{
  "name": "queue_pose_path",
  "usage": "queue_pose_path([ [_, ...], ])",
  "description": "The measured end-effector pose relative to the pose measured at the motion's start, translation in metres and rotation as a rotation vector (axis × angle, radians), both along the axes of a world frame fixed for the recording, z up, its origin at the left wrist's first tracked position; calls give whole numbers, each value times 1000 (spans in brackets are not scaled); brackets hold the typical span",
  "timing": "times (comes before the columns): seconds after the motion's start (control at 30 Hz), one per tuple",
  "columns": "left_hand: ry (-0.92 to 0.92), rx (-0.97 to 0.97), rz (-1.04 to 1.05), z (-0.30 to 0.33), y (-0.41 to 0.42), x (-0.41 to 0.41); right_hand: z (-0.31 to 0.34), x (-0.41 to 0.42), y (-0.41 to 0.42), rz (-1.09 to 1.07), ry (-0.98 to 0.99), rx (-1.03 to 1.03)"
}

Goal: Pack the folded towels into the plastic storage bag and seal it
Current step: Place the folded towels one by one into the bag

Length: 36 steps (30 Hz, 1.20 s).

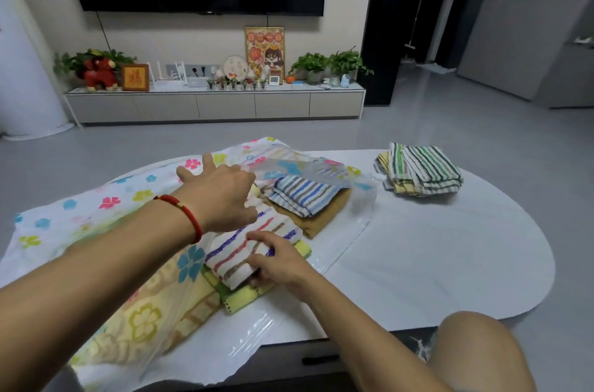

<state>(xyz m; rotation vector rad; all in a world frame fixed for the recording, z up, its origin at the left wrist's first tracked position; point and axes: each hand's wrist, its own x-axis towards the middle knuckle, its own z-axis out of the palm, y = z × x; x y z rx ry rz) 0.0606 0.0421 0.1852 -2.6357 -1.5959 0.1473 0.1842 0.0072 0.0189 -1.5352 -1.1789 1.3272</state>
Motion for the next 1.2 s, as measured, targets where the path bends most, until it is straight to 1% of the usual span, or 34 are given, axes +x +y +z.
queue_pose_path([
  [0.07,-17,-12,-22,-3,-1,5,8,15,-8,73,-74,0],
  [0.17,-29,-29,-64,-9,0,12,23,53,-27,165,-127,-36],
  [0.3,-62,-28,-109,-15,7,25,38,128,-40,120,-355,-103],
  [0.4,-85,-23,-176,-19,14,42,43,190,-39,-60,-484,-138],
  [0.47,-78,-22,-213,-22,19,57,41,233,-30,-245,-583,-107],
  [0.57,-49,-19,-220,-23,26,81,37,297,-5,-507,-804,-22],
  [0.6,-40,-12,-222,-23,28,87,37,316,4,-589,-845,-13],
  [0.7,-39,41,-231,-24,37,97,38,370,34,-775,-903,2],
  [0.8,-79,38,-211,-25,46,93,34,409,65,-878,-936,-26],
  [0.93,-97,34,-194,-24,60,88,24,433,91,-864,-842,-113],
  [1.0,-110,63,-194,-26,65,87,23,435,97,-859,-927,-94],
  [1.07,-111,79,-196,-30,69,85,24,434,99,-830,-1052,-11],
  [1.1,-104,88,-198,-32,70,84,26,433,99,-801,-1065,31],
  [1.13,-90,96,-201,-34,69,83,30,433,97,-768,-1035,56],
  [1.2,-62,111,-207,-39,67,78,42,433,93,-720,-880,52],
])
